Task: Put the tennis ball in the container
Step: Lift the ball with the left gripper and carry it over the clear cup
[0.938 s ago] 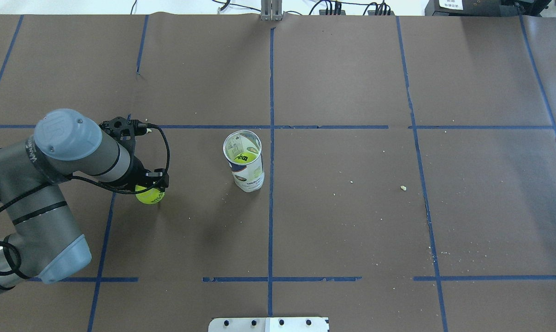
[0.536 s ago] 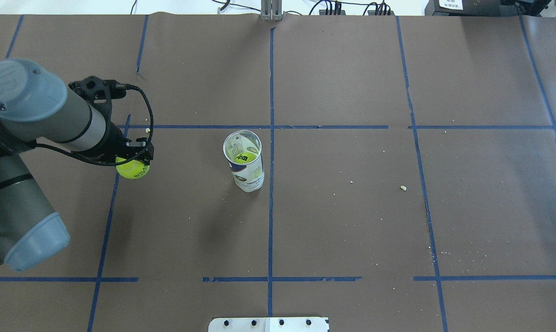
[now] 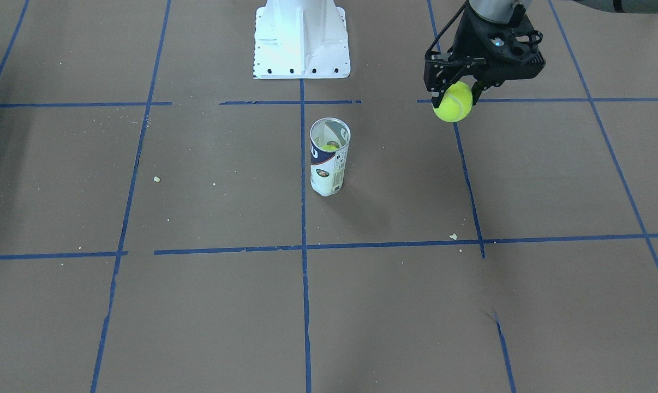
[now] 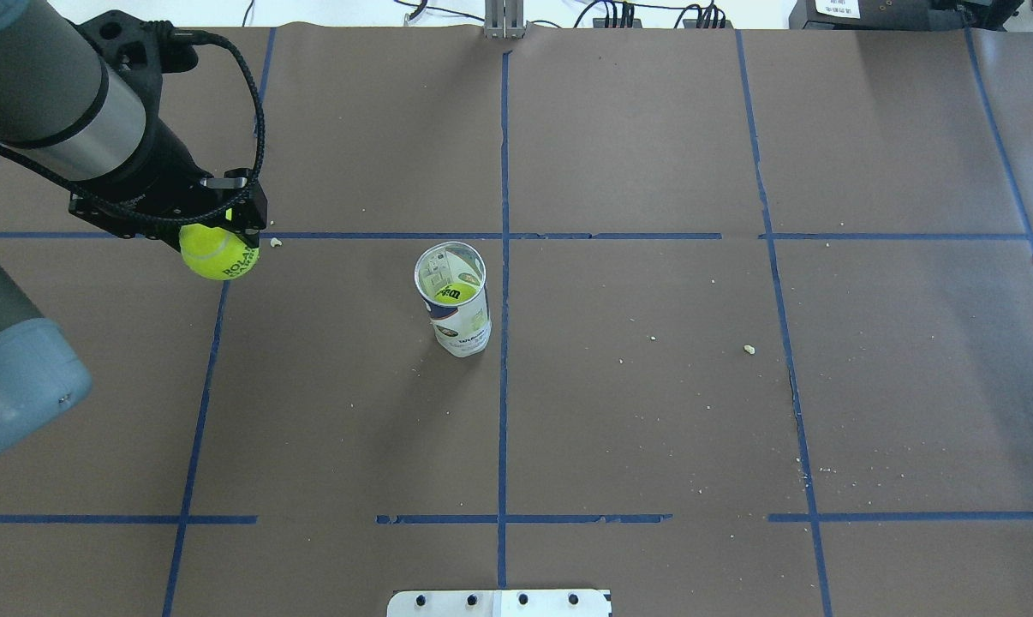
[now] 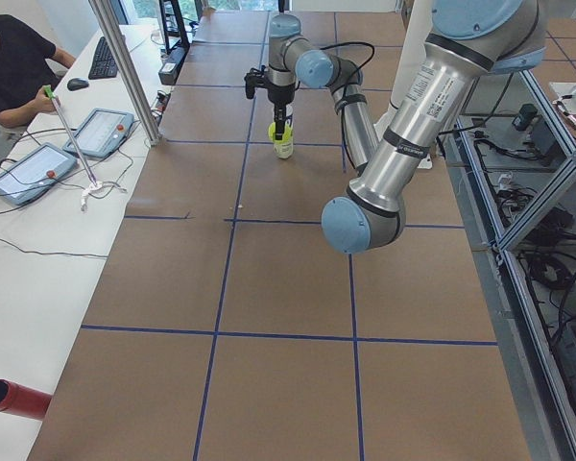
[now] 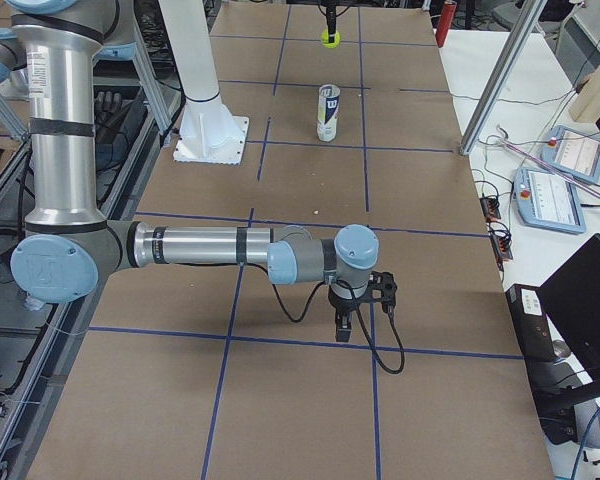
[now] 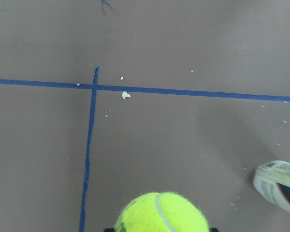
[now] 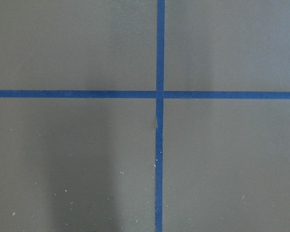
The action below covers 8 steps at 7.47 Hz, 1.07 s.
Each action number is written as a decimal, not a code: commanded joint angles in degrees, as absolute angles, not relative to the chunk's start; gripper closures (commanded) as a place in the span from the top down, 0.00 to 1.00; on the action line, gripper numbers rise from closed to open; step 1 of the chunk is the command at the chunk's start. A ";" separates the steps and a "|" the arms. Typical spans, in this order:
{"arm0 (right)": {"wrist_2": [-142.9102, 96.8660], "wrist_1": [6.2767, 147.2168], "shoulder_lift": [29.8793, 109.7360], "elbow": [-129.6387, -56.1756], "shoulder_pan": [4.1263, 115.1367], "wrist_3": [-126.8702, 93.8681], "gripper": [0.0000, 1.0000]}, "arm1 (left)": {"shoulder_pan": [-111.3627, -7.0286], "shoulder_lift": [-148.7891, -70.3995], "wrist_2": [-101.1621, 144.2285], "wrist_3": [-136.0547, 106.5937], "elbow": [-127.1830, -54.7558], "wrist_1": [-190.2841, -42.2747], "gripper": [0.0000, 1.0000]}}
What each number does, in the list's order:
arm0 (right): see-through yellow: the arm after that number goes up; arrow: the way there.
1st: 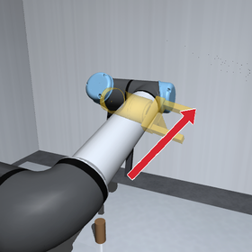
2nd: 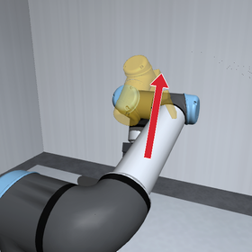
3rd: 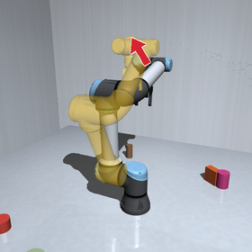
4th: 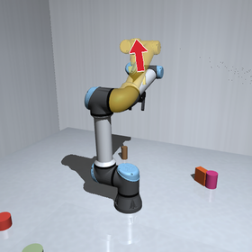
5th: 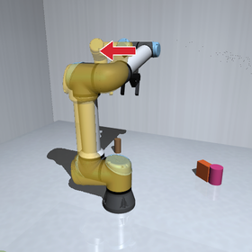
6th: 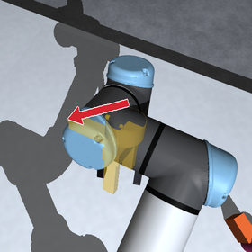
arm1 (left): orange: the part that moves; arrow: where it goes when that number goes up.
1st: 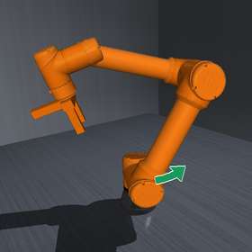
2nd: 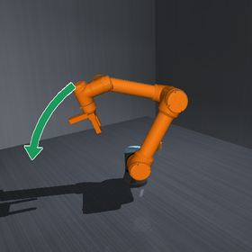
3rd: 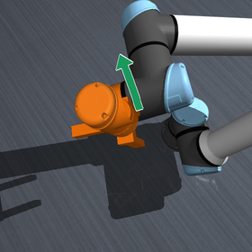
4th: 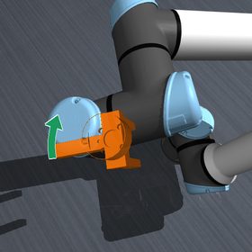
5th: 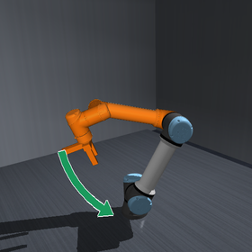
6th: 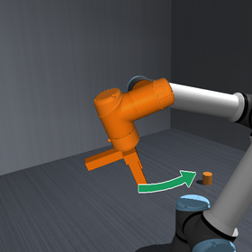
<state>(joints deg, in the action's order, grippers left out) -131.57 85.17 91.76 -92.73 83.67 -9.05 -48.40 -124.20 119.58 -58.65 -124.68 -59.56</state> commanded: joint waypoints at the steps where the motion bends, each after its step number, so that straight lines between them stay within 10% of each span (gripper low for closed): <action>1: -131.57 85.17 91.76 -92.72 83.67 -9.05 1.00 | -46.51 -132.93 122.43 -66.31 -118.87 -58.18 0.00; 8: -131.57 85.17 91.76 -92.72 83.67 -9.05 1.00 | -41.14 -143.43 122.61 -70.84 -102.25 -65.28 0.00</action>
